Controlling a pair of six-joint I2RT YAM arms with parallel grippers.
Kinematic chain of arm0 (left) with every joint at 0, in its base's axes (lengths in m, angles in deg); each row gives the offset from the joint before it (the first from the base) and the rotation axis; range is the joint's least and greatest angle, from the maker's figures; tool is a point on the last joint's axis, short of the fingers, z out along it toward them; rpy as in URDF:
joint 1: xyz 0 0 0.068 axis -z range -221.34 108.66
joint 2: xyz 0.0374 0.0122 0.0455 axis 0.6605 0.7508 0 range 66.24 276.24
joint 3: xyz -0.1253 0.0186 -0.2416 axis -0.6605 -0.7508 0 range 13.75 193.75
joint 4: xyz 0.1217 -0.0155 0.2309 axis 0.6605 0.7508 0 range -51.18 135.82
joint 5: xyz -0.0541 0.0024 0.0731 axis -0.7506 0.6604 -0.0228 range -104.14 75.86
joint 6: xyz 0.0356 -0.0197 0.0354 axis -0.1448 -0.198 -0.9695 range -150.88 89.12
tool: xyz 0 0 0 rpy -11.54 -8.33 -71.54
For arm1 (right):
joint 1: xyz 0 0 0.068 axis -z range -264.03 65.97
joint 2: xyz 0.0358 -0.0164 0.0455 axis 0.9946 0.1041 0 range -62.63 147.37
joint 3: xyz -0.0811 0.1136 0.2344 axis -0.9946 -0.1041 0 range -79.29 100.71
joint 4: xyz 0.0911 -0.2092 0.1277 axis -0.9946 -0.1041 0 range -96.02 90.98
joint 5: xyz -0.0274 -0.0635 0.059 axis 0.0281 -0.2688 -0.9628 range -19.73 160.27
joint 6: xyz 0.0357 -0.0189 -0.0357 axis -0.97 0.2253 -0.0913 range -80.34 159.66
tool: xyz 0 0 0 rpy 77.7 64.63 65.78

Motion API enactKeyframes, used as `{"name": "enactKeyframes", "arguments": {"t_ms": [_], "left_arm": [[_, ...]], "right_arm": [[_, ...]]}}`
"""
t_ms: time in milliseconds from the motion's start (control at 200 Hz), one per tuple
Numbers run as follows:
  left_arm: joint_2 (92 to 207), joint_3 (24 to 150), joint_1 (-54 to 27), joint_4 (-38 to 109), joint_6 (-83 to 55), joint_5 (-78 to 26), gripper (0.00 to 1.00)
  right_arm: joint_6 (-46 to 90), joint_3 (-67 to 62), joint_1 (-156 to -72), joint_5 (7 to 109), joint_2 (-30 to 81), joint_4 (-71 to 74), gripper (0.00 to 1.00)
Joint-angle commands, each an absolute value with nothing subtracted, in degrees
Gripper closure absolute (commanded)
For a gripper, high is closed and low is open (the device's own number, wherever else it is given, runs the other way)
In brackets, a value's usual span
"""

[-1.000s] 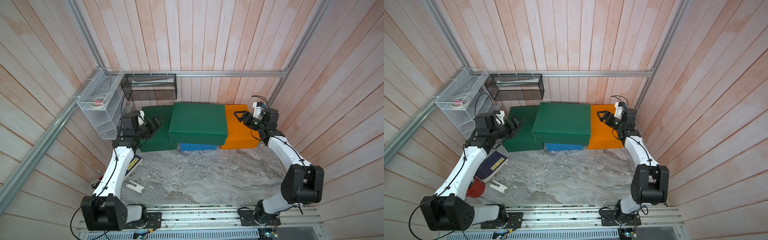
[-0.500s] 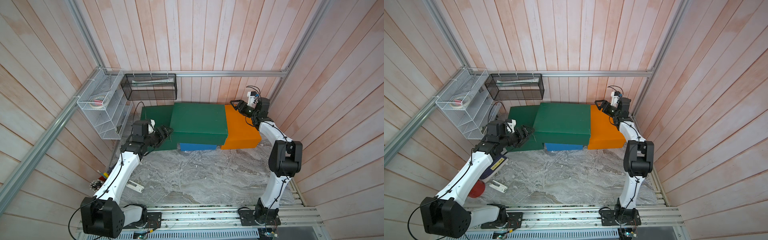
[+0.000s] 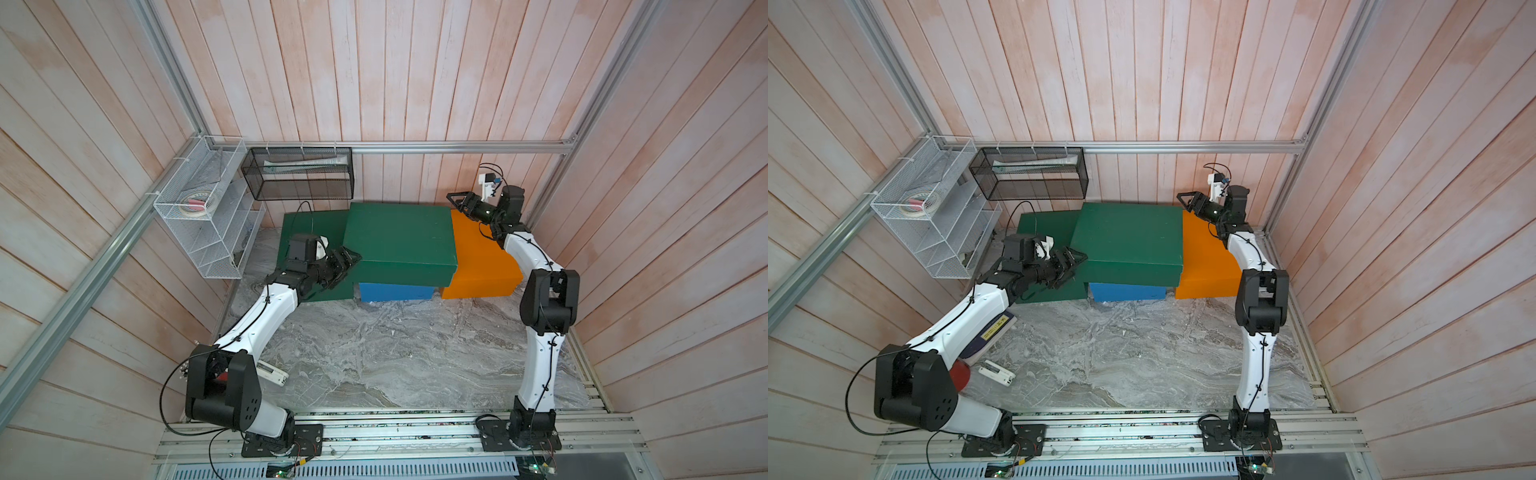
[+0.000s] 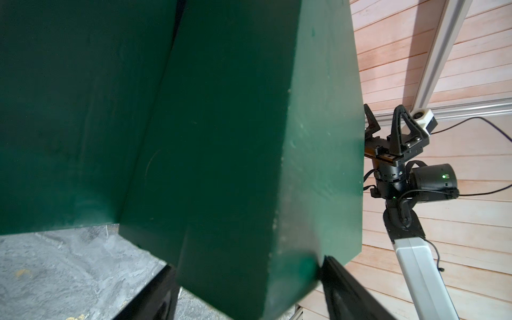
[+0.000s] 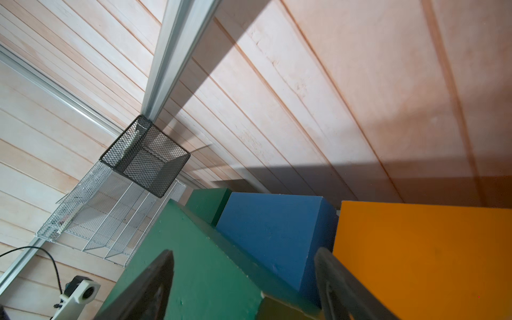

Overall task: Stack the shoeboxes
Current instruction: Place the shoebox at the shoebox, then adjust the shoebox.

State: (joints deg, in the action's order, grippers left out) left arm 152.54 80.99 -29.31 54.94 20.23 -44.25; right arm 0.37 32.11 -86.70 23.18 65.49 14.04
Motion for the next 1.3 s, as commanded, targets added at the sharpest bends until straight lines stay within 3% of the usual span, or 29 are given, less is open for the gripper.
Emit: {"name": "enactKeyframes", "arguments": {"t_ms": [0, 775, 1290], "left_arm": [[154.65, 82.81, -29.17, 54.34, 19.66, -44.21, 0.18], [158.80, 89.48, -29.78, 57.28, 16.05, -41.82, 0.18], [167.62, 98.11, -29.74, 56.26, 17.02, -44.11, 0.18]], "right_arm": [[2.66, 32.21, -88.30, 20.57, 65.32, 12.94, 0.19], [-0.01, -10.24, -88.82, 22.99, 36.55, 28.79, 0.20], [-0.42, -22.11, -88.93, 24.36, 27.08, 29.19, 0.21]]}}
